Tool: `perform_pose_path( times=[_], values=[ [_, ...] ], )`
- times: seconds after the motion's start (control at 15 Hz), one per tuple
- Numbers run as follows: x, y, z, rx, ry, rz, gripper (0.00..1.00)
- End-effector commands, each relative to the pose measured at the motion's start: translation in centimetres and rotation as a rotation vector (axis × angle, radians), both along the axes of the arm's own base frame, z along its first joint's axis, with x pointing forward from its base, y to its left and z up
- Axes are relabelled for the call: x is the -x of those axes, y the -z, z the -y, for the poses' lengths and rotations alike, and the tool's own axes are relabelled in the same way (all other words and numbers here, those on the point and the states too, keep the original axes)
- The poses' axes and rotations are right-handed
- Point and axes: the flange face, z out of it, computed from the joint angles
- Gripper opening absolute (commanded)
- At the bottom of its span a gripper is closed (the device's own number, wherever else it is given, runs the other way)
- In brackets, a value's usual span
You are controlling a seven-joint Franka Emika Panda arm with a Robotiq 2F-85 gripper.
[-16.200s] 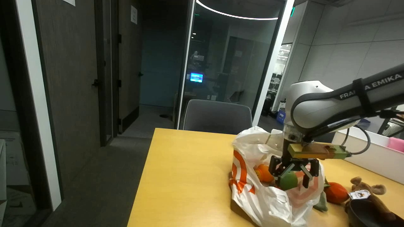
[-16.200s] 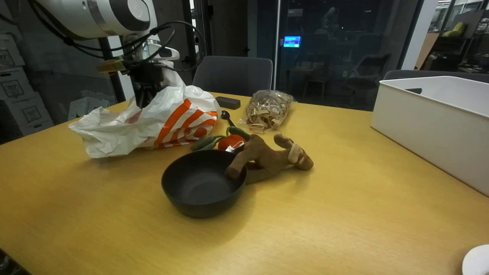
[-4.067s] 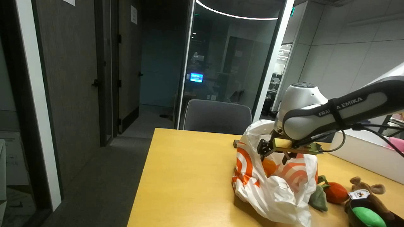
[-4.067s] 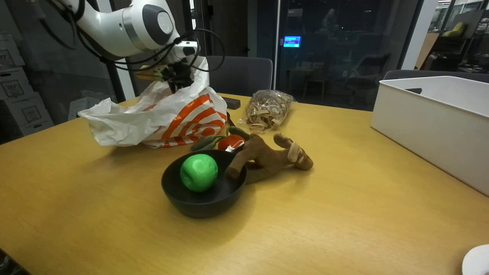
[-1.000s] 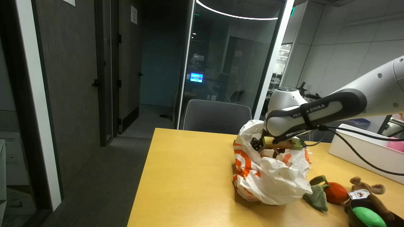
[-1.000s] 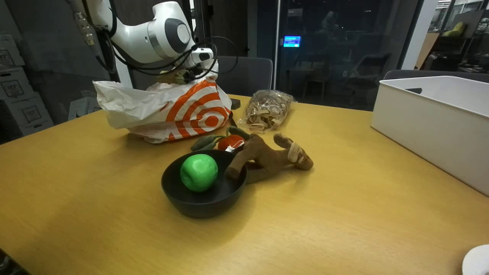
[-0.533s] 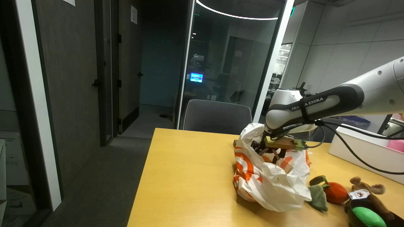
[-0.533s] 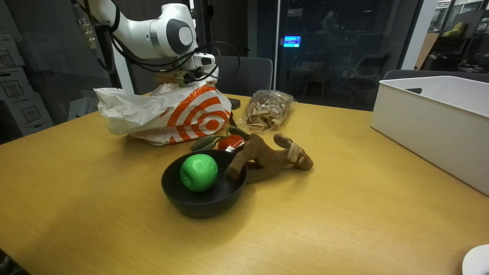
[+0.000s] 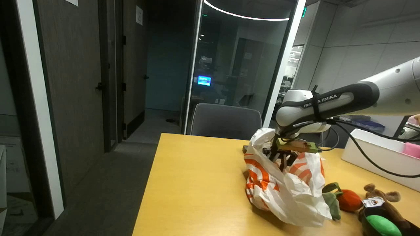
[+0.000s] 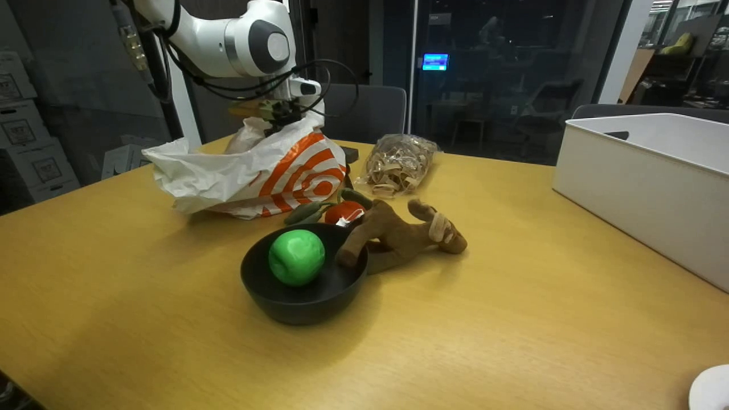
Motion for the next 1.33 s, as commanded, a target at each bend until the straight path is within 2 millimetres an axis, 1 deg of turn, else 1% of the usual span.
perform_pose_path(
  times=[0.0,0.07,0.13,0.33,0.53,0.6,0.67,0.73,0.93,1.13,1.27],
  values=[
    [-0.5,-1.1,-0.2,0.002,0.002,0.040,0.21],
    [-0.5,-1.2,-0.2,0.006,0.004,0.044,0.12],
    [-0.5,-1.2,-0.2,0.011,0.007,0.048,0.07],
    [-0.2,-1.9,-0.1,0.032,0.010,0.045,0.01],
    [0.6,-3.9,0.5,0.045,-0.003,0.070,0.05],
    [0.8,-4.8,0.7,0.050,-0.004,0.083,0.06],
    [1.0,-5.6,0.9,0.053,-0.005,0.092,0.05],
    [1.3,-6.5,1.1,0.059,-0.006,0.100,0.07],
    [2.2,-8.6,1.6,0.081,-0.019,0.101,0.04],
    [3.8,-10.4,2.1,0.043,-0.073,0.066,0.06],
    [5.1,-12.0,2.6,-0.017,-0.126,0.055,0.05]
  ],
)
